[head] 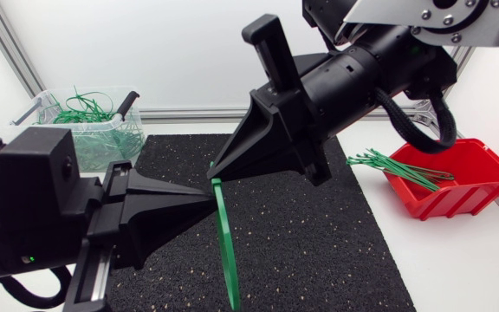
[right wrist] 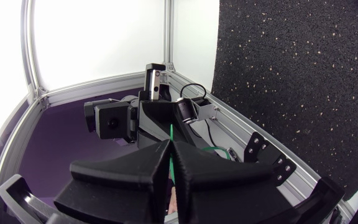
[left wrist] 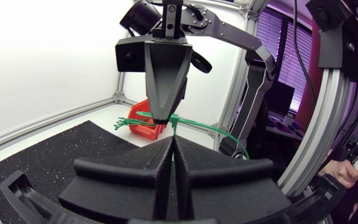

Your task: Take a green cable tie from the red box, thread the tail through the head to close it, then place it in the transparent bin on the left.

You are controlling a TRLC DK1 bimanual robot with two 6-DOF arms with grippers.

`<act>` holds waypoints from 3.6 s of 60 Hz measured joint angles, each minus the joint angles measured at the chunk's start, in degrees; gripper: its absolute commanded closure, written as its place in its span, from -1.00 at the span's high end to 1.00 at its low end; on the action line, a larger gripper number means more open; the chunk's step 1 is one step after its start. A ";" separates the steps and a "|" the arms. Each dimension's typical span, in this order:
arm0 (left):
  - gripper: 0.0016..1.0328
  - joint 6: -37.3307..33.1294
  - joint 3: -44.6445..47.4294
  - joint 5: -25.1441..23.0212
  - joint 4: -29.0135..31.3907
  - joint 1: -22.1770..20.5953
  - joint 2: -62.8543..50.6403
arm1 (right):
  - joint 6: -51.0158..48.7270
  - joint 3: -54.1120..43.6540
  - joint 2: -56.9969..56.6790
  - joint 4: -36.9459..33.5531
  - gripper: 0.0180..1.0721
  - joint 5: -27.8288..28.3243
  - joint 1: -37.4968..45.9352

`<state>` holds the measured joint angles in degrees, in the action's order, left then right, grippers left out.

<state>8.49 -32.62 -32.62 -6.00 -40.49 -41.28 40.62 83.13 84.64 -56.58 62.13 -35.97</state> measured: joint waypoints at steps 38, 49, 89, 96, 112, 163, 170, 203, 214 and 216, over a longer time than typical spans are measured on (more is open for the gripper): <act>-0.93 0.04 -1.16 8.35 3.04 -8.09 1.84 | 2.67 -0.63 0.11 2.08 -0.89 -1.40 -0.70; -0.93 0.02 -1.18 9.16 3.32 -8.81 1.81 | 2.69 -0.98 0.20 2.58 -0.89 -2.10 -0.70; -0.93 -0.02 -6.08 4.11 18.25 0.02 0.11 | -6.51 -1.07 -3.19 -6.36 0.32 -17.88 -2.16; -0.93 -0.94 -7.45 4.09 21.27 3.32 -0.37 | -8.02 -1.07 -4.22 -6.19 0.44 -26.86 -1.42; -0.93 -5.49 -10.01 5.95 25.92 12.63 -1.75 | -9.44 -2.23 -9.60 -1.62 0.49 -45.00 -1.09; -0.93 -17.59 -20.22 16.74 3.06 47.87 -24.15 | -24.61 -20.96 -29.18 17.77 0.69 -80.65 0.17; -0.93 -17.59 -21.14 17.62 -0.37 49.44 -27.65 | -26.47 -22.80 -33.27 19.17 0.69 -81.37 1.66; -0.93 -20.65 -31.19 25.86 -14.14 52.78 -43.06 | -34.21 -35.47 -52.92 23.91 0.69 -85.59 5.90; -0.93 -22.60 -36.70 27.17 -13.22 54.38 -48.39 | -36.74 -39.23 -58.66 24.46 0.69 -85.99 7.72; -0.93 -22.71 -37.73 27.17 -12.11 54.75 -49.09 | -36.92 -39.95 -59.54 24.59 0.69 -85.99 7.89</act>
<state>-14.22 -70.35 -5.45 -18.11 14.26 -90.37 3.70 43.18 25.10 -31.99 -23.86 -28.08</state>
